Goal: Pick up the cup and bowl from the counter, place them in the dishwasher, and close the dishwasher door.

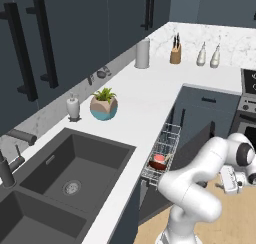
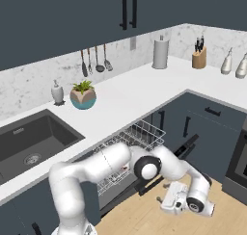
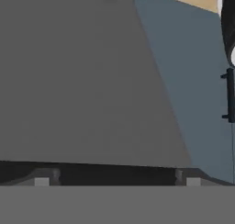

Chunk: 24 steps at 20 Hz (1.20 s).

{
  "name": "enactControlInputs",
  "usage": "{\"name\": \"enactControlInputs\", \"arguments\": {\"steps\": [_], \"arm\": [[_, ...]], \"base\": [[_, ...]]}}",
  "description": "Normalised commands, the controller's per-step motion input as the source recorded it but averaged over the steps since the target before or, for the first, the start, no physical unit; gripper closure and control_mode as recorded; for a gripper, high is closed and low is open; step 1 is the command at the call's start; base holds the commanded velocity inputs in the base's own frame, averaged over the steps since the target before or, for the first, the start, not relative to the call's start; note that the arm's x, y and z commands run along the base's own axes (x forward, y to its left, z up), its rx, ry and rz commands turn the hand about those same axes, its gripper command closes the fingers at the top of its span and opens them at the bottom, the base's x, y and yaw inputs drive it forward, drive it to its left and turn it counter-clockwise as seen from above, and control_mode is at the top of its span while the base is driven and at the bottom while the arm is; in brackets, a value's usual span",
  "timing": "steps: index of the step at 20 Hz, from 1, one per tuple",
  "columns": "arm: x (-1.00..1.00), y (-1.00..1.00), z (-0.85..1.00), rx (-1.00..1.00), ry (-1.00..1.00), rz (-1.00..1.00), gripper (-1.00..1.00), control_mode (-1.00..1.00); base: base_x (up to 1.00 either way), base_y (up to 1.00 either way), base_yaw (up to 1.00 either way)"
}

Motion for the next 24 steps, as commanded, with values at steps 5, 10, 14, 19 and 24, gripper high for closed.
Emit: {"name": "enactControlInputs", "arguments": {"steps": [5, 10, 14, 19, 24], "arm": [[0.47, 0.44, -0.05, 0.18, 0.0, -0.02, -1.0, -1.0], [0.4, 0.47, 0.0, 0.14, -0.03, -0.03, -1.0, -1.0], [0.31, 0.66, 0.02, 0.13, -0.08, -0.03, -1.0, -1.0], [0.31, 0.94, 0.15, 0.11, -0.16, -0.02, -1.0, -1.0], [0.46, 1.0, 0.52, 0.09, -0.22, 0.0, -1.0, -1.0]], "base": [[0.0, 0.0, 0.0], [0.0, 0.0, 0.0], [0.0, 0.0, 0.0], [0.0, 0.0, 0.0], [0.0, 0.0, 0.0]]}}
